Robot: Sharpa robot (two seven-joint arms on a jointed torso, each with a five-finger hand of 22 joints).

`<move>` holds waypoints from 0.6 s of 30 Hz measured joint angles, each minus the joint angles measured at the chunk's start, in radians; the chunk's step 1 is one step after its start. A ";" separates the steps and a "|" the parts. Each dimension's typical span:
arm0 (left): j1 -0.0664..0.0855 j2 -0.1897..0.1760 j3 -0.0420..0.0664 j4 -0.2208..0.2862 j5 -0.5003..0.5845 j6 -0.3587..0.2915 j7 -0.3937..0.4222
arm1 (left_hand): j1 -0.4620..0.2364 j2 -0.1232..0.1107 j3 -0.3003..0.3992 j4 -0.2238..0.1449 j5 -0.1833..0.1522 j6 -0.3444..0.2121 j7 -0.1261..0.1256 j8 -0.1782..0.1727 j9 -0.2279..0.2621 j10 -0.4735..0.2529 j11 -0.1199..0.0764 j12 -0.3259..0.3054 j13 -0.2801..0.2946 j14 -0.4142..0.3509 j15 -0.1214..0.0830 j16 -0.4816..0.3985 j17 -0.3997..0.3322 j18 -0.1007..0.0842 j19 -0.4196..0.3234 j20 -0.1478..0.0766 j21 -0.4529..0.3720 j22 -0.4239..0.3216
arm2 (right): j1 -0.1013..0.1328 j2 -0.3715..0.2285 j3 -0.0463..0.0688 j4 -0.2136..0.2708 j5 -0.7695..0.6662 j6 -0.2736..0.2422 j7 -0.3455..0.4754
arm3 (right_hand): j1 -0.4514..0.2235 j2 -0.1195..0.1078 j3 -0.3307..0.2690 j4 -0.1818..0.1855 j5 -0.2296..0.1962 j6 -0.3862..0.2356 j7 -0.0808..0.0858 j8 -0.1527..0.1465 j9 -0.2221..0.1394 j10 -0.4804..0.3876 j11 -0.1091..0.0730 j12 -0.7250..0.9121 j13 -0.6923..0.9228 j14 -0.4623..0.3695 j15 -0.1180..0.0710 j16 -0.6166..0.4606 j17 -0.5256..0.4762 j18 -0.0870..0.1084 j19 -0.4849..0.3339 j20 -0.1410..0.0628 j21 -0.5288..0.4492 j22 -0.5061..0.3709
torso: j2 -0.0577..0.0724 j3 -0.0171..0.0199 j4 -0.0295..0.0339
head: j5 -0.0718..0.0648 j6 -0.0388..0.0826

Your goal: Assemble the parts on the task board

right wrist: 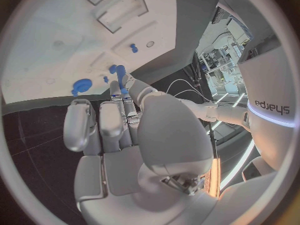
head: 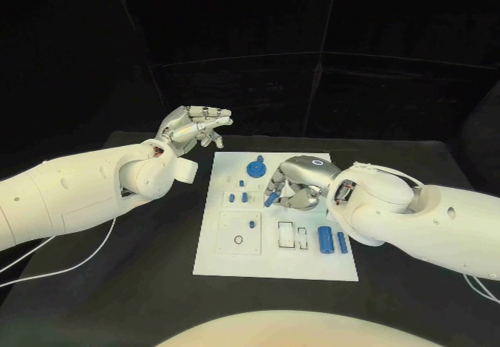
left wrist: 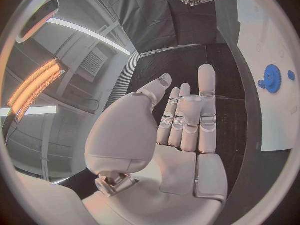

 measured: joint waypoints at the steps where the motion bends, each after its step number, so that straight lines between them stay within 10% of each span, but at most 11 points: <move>1: 0.000 0.001 0.000 0.000 0.000 0.000 0.000 | 0.000 0.000 0.000 0.000 0.000 0.000 0.000 0.000 0.000 0.000 0.000 0.000 0.000 0.000 0.000 0.000 0.000 0.000 0.000 0.000 0.000 0.000 | -0.001 0.014 0.000 0.000 0.001 -0.001 0.004 | 0.000 0.000 0.001 -0.001 0.000 0.000 0.000 0.000 0.000 0.000 0.000 0.000 0.000 0.000 0.000 0.000 0.000 0.000 0.000 0.000 0.000 0.000 | 0.000 0.0000 0.0000 | 0.002 0.000; 18: 0.000 0.011 0.000 0.002 0.000 0.000 0.000 | 0.005 0.005 0.000 0.000 0.000 0.000 0.000 0.000 0.000 0.000 0.000 0.007 0.000 0.000 0.000 0.000 -0.001 0.000 0.000 0.000 0.000 -0.001 | -0.062 0.172 -0.038 -0.093 -0.012 0.026 0.061 | 0.000 0.000 0.004 -0.004 -0.002 0.002 0.003 -0.007 0.000 0.000 0.000 -0.005 0.000 0.000 0.000 0.000 -0.005 0.000 0.000 0.000 0.000 -0.001 | 0.001 0.0000 -0.0015 | 0.027 -0.014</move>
